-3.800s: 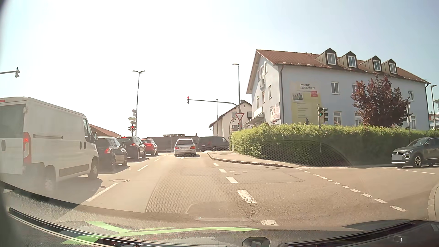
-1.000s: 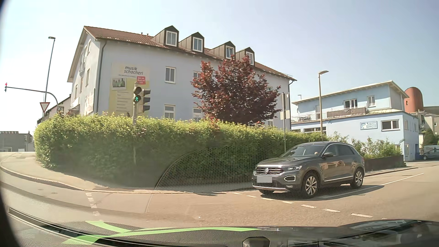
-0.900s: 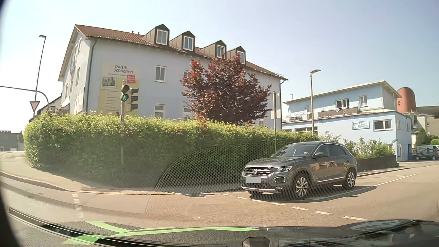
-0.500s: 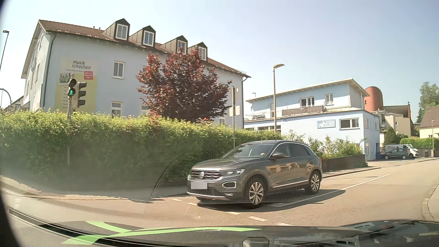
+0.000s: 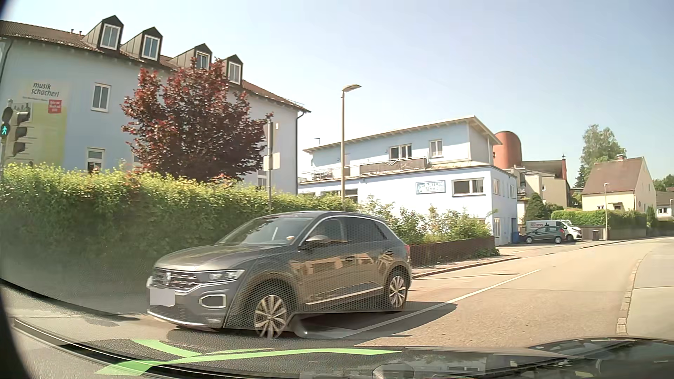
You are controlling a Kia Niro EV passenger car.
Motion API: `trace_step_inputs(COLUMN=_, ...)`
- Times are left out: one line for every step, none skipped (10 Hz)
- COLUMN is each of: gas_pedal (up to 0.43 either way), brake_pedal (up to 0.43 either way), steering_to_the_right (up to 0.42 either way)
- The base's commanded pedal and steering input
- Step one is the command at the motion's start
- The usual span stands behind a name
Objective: Follow the waypoints while adhering to traffic rules and regulations
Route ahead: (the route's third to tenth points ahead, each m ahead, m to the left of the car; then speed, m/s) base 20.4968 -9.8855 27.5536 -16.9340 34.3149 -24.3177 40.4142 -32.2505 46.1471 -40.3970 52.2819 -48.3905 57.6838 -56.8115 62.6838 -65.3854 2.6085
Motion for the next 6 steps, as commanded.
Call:
trace_step_inputs(gas_pedal=0.118, brake_pedal=0.0, steering_to_the_right=0.508)
trace_step_inputs(gas_pedal=0.118, brake_pedal=0.0, steering_to_the_right=0.486)
trace_step_inputs(gas_pedal=0.118, brake_pedal=0.0, steering_to_the_right=0.464)
trace_step_inputs(gas_pedal=0.118, brake_pedal=0.0, steering_to_the_right=0.442)
trace_step_inputs(gas_pedal=0.118, brake_pedal=0.0, steering_to_the_right=0.425)
trace_step_inputs(gas_pedal=0.118, brake_pedal=0.0, steering_to_the_right=0.41)
